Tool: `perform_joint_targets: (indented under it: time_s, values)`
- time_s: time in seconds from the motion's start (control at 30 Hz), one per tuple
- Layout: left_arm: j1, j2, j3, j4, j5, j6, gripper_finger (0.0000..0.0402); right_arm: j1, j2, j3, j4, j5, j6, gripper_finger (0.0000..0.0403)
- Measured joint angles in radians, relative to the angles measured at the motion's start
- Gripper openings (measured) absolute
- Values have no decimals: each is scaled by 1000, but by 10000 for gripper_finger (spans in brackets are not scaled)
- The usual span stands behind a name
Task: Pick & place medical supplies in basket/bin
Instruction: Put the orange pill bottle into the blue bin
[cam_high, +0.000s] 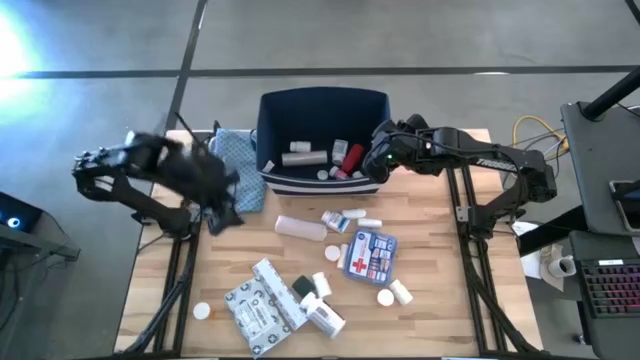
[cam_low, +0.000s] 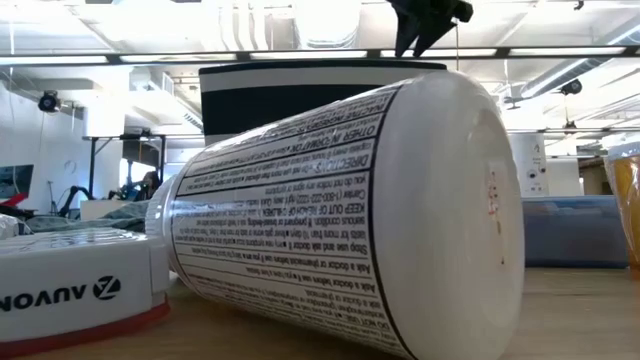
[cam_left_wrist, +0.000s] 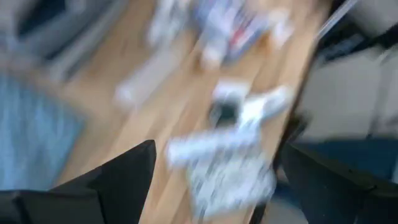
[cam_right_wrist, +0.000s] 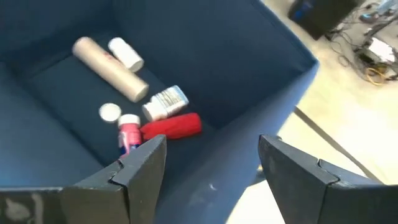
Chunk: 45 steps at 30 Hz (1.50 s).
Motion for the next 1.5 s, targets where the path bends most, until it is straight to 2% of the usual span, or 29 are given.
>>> perform_joint_targets:
  time_s: [0.13,0.23,0.3,0.4,0.63,0.73,0.9,1.2,1.5]
  values:
    - [-124,-38,-196,-51,28,-174,326,0,1,-25,58,-53,-39,244]
    - [-250,-65,-357,-25,183,-212,326,0,2,-38,88,-72,-42,244]
    - [-336,-63,-454,5,243,-221,326,0,3,-40,87,-73,-43,244]
    - [-462,-57,-578,115,271,-256,326,0,3,-45,88,-73,-43,244]
    - [-675,-27,-792,516,270,-457,327,0,3,-47,86,-73,-39,244]
    - [-737,5,-828,612,268,-486,327,0,3,-49,86,-73,-34,244]
    - [-787,62,-831,568,218,-489,327,0,3,-53,86,-72,-31,244]
    - [-834,136,-829,619,207,-488,327,0,3,-79,89,-71,-24,244]
    - [-840,226,-834,616,151,-517,327,0,3,-106,91,-71,-12,244]
